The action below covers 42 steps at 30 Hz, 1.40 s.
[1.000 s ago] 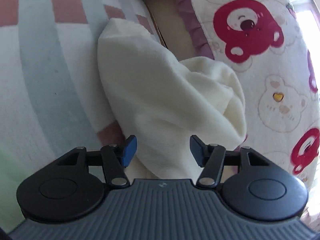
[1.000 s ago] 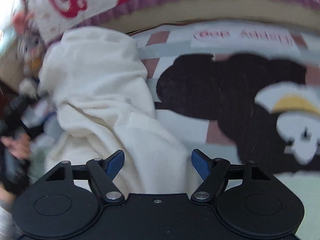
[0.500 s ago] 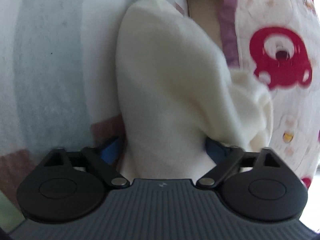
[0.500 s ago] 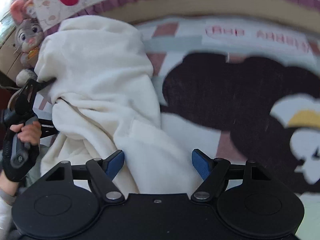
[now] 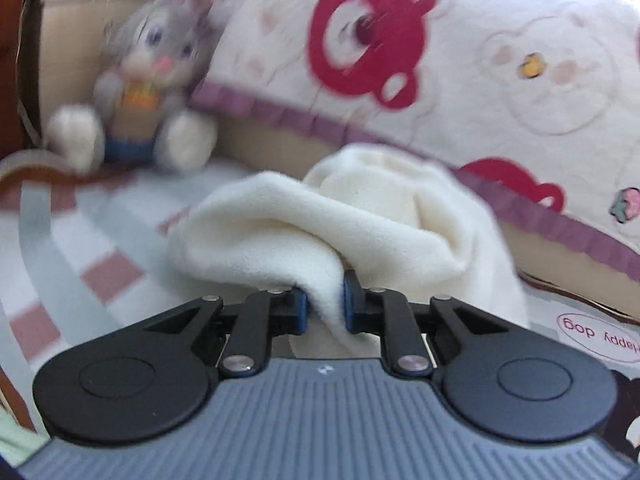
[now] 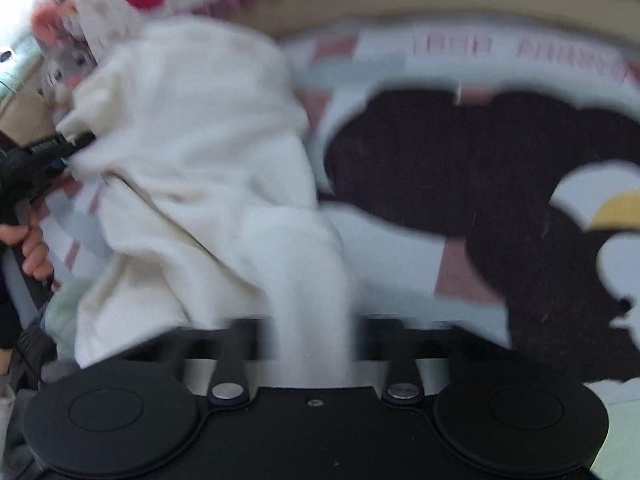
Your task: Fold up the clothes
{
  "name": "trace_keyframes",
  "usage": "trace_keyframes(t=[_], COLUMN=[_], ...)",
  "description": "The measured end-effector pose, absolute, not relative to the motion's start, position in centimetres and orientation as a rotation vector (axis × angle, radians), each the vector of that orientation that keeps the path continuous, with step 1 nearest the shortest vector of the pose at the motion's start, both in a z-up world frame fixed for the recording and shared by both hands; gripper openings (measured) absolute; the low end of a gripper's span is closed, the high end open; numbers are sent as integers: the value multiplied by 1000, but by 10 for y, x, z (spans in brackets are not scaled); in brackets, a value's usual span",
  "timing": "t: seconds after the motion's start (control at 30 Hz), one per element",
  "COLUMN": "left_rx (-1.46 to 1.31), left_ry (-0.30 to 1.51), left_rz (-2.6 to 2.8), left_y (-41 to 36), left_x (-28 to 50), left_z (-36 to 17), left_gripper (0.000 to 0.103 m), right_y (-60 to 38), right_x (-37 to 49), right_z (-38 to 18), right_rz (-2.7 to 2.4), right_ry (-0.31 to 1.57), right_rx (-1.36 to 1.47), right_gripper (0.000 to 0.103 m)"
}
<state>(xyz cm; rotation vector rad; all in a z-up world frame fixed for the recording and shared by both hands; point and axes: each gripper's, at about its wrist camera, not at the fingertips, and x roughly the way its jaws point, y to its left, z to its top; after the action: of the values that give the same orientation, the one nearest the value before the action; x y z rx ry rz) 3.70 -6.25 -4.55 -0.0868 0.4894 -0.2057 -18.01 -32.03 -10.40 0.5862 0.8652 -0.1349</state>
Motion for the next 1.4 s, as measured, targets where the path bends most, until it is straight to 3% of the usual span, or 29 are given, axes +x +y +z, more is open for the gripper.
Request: trace_keyframes(t=[0.2,0.5,0.63,0.7,0.73,0.77,0.9,1.0,1.2,1.33,1.37,1.4], left_rx=[112,-13,-160,-142,-133,-136,-179,-184,-173,-234,-219,-205], left_ry=[231,195,377,426,451,481,537,531,515,527,510,493], left_rz=[-347,-883,-1081,-1102,-1104,-1105,-1101,-1098,-1121,-1173,-1171,-1169], left_y=[-78,-117,-150,-165,-169,-171,-157,-146,-127,-115,-114,-113], left_x=[-13,-87,-98,-105,-106,-104,-103,-101,-104,-107,-111,-113], left_z=[40,129,106,84,74,66,50,58,64,62,62,62], left_gripper=[14,14,14,14,14,14,14,14,14,15,15,14], right_y=[-295,-287,-279,-272,-268,-265,-250,-235,-228,-256,-268,-278], right_x=[-221,-277,-290,-297,-298,-296,-269,-248,-197,-172,-167,-165], right_z=[-35,2,15,23,25,26,22,14,3,-1,-5,-8], right_rz=[134,274,-53,-139,-156,-162,-135,-90,-80,-225,-247,-243], right_ry=[665,654,706,667,640,612,555,547,534,498,494,483], right_rx=[686,858,515,328,260,207,160,75,40,243,352,441], right_gripper=[16,16,41,47,59,64,68,77,80,79,73,48])
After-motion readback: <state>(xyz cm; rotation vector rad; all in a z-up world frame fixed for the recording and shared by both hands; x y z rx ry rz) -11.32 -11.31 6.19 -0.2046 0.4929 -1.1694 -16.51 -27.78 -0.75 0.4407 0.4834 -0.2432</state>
